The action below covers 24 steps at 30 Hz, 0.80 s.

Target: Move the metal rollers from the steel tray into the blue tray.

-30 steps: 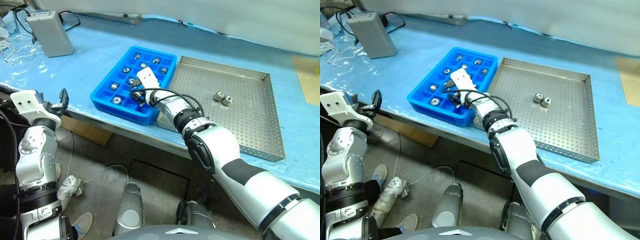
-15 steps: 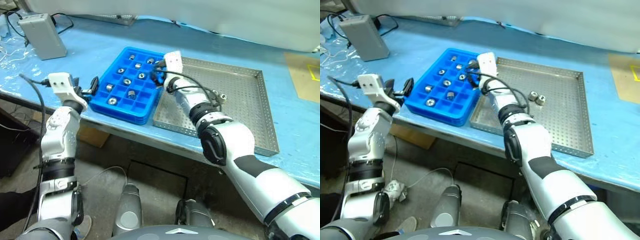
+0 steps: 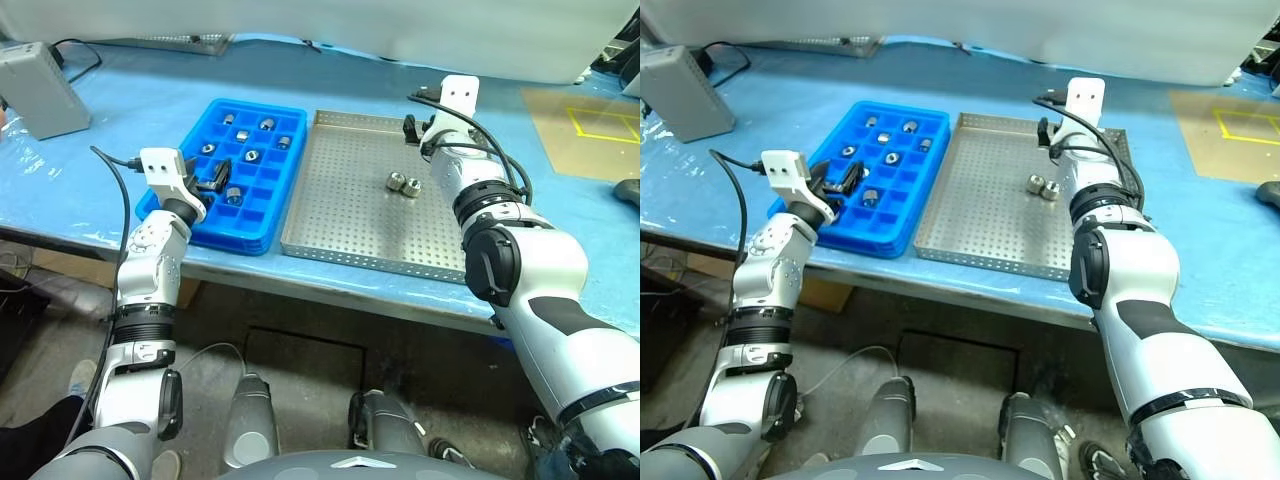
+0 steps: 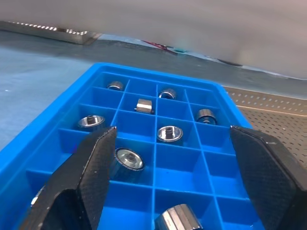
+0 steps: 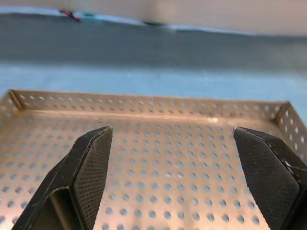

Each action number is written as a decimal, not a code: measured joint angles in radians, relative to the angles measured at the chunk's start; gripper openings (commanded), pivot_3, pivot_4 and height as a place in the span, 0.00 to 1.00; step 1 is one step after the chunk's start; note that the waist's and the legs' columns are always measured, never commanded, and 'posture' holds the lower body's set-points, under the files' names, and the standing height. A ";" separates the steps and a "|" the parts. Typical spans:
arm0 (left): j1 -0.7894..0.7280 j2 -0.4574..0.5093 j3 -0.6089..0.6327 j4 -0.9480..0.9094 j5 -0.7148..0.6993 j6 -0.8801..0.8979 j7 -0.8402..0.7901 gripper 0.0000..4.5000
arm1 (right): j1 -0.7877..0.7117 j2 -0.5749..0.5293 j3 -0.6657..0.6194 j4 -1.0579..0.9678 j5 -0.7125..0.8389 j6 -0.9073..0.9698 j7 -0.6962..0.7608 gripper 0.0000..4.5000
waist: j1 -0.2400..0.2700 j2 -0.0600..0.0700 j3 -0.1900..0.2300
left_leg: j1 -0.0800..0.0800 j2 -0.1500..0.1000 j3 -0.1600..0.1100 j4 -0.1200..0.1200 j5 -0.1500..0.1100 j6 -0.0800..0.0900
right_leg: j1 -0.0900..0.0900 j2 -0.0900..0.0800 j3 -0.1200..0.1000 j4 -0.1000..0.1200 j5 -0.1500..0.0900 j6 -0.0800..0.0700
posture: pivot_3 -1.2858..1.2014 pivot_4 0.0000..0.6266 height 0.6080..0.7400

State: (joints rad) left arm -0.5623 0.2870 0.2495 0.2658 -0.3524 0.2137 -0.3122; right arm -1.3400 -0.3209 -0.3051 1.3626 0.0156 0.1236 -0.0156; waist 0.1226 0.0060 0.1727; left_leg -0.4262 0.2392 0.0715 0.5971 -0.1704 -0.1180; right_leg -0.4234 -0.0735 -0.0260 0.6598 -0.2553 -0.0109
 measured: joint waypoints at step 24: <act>0.038 -0.007 0.004 -0.033 0.000 0.004 0.008 0.88 | 0.145 0.015 -0.013 0.007 -0.008 0.143 0.177 0.73 | 0.012 0.000 0.000 | 0.000 0.000 0.000 0.000 0.005 0.008 | 0.001 -0.001 0.000 0.000 0.002 -0.003 | 0.58 0.24 1.00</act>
State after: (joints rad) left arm -0.5243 0.2802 0.2537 0.2324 -0.3522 0.2181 -0.3047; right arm -1.1953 -0.3061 -0.3185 1.3698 0.0074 0.2661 0.1614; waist 0.1349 0.0061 0.1726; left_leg -0.4263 0.2397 0.0716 0.5968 -0.1658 -0.1103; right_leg -0.4223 -0.0745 -0.0264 0.6598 -0.2535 -0.0136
